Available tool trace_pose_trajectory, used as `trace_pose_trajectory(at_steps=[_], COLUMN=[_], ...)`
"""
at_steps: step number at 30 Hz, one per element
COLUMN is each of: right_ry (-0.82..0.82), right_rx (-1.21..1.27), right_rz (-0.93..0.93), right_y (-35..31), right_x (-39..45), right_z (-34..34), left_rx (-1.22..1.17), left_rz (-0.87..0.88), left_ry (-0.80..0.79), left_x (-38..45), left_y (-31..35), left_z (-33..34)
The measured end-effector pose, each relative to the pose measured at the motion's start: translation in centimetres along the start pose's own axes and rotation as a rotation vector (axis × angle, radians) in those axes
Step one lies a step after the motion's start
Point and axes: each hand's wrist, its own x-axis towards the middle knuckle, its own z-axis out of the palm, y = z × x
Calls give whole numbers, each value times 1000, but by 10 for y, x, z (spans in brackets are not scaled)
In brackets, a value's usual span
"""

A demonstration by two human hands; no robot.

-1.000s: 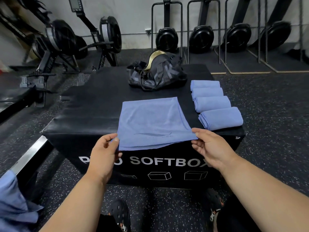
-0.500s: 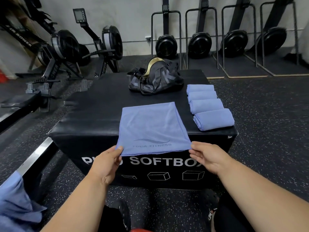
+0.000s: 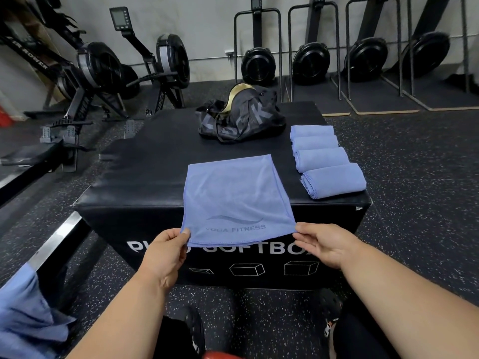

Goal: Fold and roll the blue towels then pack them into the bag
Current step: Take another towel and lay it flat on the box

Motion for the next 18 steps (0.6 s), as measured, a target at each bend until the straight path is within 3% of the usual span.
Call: trace_pose_trajectory(at_steps=[12, 18], right_ry=[-26, 20], right_rx=[-60, -126], right_rz=[50, 36], right_y=[2, 4], right_x=[0, 10], right_z=[2, 3], left_rx=[121, 124], left_rz=[-108, -133], left_ry=[-46, 9], left_x=[4, 11], left_y=[-11, -14], left_z=[-4, -6])
